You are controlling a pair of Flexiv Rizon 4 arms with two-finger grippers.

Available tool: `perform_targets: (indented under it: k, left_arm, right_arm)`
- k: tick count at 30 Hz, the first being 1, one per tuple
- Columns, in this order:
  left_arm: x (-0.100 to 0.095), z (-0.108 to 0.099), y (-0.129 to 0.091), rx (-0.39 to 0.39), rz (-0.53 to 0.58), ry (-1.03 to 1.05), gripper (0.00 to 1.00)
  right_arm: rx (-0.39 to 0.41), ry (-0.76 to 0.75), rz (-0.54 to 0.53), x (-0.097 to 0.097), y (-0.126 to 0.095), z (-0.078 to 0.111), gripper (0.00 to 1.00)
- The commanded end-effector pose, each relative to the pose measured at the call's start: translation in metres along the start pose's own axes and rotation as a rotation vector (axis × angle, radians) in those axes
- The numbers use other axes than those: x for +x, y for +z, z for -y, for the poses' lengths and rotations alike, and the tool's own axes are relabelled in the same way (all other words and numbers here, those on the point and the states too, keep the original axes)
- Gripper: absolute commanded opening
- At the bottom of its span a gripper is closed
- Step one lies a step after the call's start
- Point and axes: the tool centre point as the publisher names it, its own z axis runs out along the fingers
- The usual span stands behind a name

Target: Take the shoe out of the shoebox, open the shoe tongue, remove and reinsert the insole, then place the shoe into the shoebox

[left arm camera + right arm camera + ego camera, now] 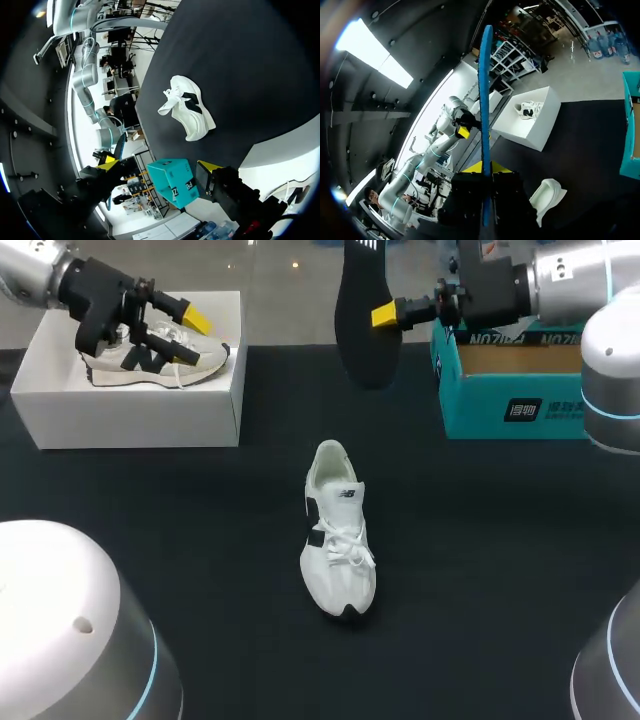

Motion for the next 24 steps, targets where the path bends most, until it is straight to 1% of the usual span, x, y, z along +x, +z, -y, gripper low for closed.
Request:
perform_targets:
  k: [1,4,7,24]
  left_arm:
    - [0.011,-0.009,-0.011,0.06,0.007,-0.003,1.0]
    - [0.017,-0.012,-0.015,0.073,0.002,-0.005,1.0]
    - [0.02,-0.014,-0.017,0.072,-0.019,-0.017,1.0]
    - [0.02,-0.014,-0.017,0.072,-0.019,-0.017,1.0]
  right_arm:
    - [0.004,-0.023,0.038,-0.002,0.02,-0.022,0.0]
    - [-0.039,-0.043,0.039,-0.006,0.027,-0.029,0.0]
    - [-0.08,-0.041,0.014,-0.011,0.033,-0.032,0.0]
    - [-0.08,-0.041,0.014,-0.011,0.033,-0.032,0.0]
